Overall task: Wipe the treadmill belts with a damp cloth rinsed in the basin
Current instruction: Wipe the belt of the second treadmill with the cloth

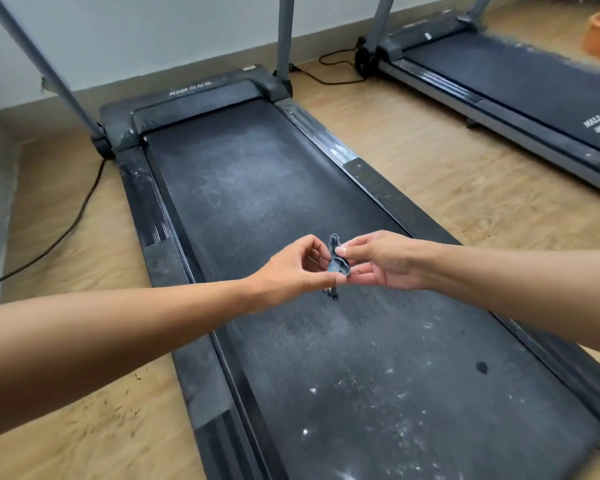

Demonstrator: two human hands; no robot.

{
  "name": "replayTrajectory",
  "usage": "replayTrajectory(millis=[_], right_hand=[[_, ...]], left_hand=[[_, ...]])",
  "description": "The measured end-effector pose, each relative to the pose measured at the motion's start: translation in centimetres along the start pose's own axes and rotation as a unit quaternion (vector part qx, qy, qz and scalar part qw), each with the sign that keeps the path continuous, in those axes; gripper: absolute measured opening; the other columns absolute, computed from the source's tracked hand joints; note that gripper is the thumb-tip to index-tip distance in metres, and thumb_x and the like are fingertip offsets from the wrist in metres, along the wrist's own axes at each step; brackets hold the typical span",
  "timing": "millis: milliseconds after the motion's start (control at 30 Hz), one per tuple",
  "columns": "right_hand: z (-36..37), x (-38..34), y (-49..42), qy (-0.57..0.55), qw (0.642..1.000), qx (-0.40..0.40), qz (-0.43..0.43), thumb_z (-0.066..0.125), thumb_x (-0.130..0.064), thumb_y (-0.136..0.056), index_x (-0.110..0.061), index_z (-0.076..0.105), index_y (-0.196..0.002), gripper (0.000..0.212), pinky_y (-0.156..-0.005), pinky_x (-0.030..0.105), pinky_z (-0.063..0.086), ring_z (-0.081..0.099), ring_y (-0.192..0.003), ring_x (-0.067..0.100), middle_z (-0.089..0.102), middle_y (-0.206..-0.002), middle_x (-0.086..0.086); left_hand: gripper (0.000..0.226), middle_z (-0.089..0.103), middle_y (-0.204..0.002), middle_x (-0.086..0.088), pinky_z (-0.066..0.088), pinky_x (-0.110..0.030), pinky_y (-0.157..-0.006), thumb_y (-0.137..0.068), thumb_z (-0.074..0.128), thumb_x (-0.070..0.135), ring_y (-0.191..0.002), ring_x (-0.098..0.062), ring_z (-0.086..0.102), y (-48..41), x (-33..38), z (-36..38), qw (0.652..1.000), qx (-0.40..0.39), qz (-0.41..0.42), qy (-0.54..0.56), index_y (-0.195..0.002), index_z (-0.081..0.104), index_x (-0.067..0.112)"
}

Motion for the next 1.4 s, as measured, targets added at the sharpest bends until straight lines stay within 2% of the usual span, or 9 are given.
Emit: replayTrajectory(millis=[167, 267, 433, 533, 667, 833, 1067, 1233, 1400], right_hand=[[1.1, -0.5, -0.4, 0.015, 1.000, 0.017, 0.010, 0.058, -0.003, -0.105, -0.009, 0.062, -0.110, 0.009, -0.067, 0.033, 0.065, 0.077, -0.079, 0.025, 0.076, -0.099, 0.017], [1.7, -0.7, -0.3, 0.021, 1.000, 0.017, 0.008, 0.055, -0.003, -0.106, -0.011, 0.059, -0.113, 0.011, -0.072, 0.033, 0.066, 0.078, -0.085, 0.027, 0.077, -0.102, 0.017], [2.4, -1.3, 0.0, 0.058, 0.998, 0.007, -0.002, 0.061, 0.002, -0.101, -0.010, 0.060, -0.113, 0.016, -0.075, 0.030, 0.063, 0.077, -0.085, 0.025, 0.078, -0.101, 0.017], [2.9, -1.9, 0.2, 0.081, 0.997, 0.007, -0.011, 0.062, 0.001, -0.101, -0.009, 0.062, -0.109, 0.013, -0.072, 0.029, 0.063, 0.077, -0.083, 0.024, 0.077, -0.096, 0.017], [3.4, -2.3, 0.3, 0.096, 0.995, 0.003, -0.017, 0.065, -0.002, -0.100, -0.010, 0.062, -0.107, 0.011, -0.072, 0.029, 0.062, 0.076, -0.085, 0.025, 0.077, -0.099, 0.017], [3.6, -2.8, 0.4, 0.063, 0.998, -0.014, -0.028, 0.067, 0.007, -0.094, -0.012, 0.059, -0.109, 0.025, -0.074, 0.029, 0.063, 0.076, -0.083, 0.025, 0.076, -0.099, 0.017], [3.4, -2.8, 0.5, 0.032, 0.999, -0.030, -0.022, 0.061, 0.014, -0.094, -0.011, 0.059, -0.105, 0.027, -0.065, 0.025, 0.062, 0.073, -0.080, 0.025, 0.074, -0.091, 0.017], [2.1, -2.9, 0.0, 0.085, 0.996, -0.028, -0.017, 0.066, 0.011, -0.093, -0.011, 0.061, -0.104, 0.025, -0.067, 0.026, 0.059, 0.070, -0.081, 0.023, 0.072, -0.093, 0.016], [0.5, -3.1, 0.0, 0.266, 0.963, -0.041, -0.020, 0.081, 0.000, -0.086, -0.007, 0.066, -0.121, 0.038, -0.076, 0.030, 0.059, 0.064, -0.087, 0.021, 0.071, -0.099, 0.010]], left_hand=[[0.037, 0.073, -0.107, -0.012, 0.061, -0.038, -0.086, -0.082, 0.088, 0.007, -0.086, -0.015, 0.070, 1.6, -0.3, -1.3, 0.998, 0.035, 0.036, -0.047, -0.109, 0.064, 0.013], [0.017, 0.080, -0.094, -0.006, 0.060, -0.040, -0.087, -0.089, 0.085, 0.015, -0.082, -0.013, 0.073, 2.5, 0.1, -2.6, 0.996, 0.047, 0.040, -0.070, -0.104, 0.076, 0.014], [0.011, 0.082, -0.093, 0.003, 0.055, -0.017, -0.079, -0.094, 0.079, 0.020, -0.085, -0.002, 0.073, 4.1, 0.6, -4.3, 0.996, 0.073, 0.028, -0.036, -0.103, 0.083, 0.014], [0.015, 0.082, -0.099, 0.004, 0.056, -0.027, -0.096, -0.092, 0.080, 0.027, -0.095, -0.004, 0.073, 4.8, 0.8, -5.1, 0.996, 0.089, 0.020, -0.022, -0.104, 0.084, 0.018], [0.024, 0.082, -0.101, -0.002, 0.057, -0.040, -0.097, -0.087, 0.084, 0.031, -0.097, -0.013, 0.072, 5.0, 1.1, -6.0, 0.997, 0.077, 0.003, 0.005, -0.108, 0.084, 0.018], [0.022, 0.082, -0.097, -0.003, 0.057, -0.029, -0.097, -0.082, 0.089, 0.022, -0.097, -0.015, 0.076, 4.9, 1.9, -6.8, 0.998, 0.043, 0.009, -0.037, -0.103, 0.085, 0.016], [0.007, 0.079, -0.107, -0.014, 0.056, -0.034, -0.089, -0.091, 0.079, 0.005, -0.091, -0.014, 0.072, 4.1, 2.3, -6.9, 0.999, 0.023, 0.024, 0.000, -0.096, 0.076, 0.003], [0.006, 0.077, -0.119, -0.013, 0.058, -0.035, -0.091, -0.095, 0.068, -0.002, -0.104, -0.021, 0.071, 3.5, 2.4, -7.1, 0.997, 0.023, 0.010, 0.073, -0.097, 0.064, 0.001], [0.015, 0.074, -0.095, -0.009, 0.061, -0.045, -0.096, -0.108, 0.054, 0.006, -0.092, -0.024, 0.074, 2.4, 2.3, -8.0, 0.985, 0.121, -0.028, 0.117, -0.095, 0.057, 0.014]])
Point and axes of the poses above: each hand's wrist, its own y-axis away from the middle knuckle, its own z-axis out of the palm, x = y × z, the point moved 1 cm from there along -y, towards the middle knuckle
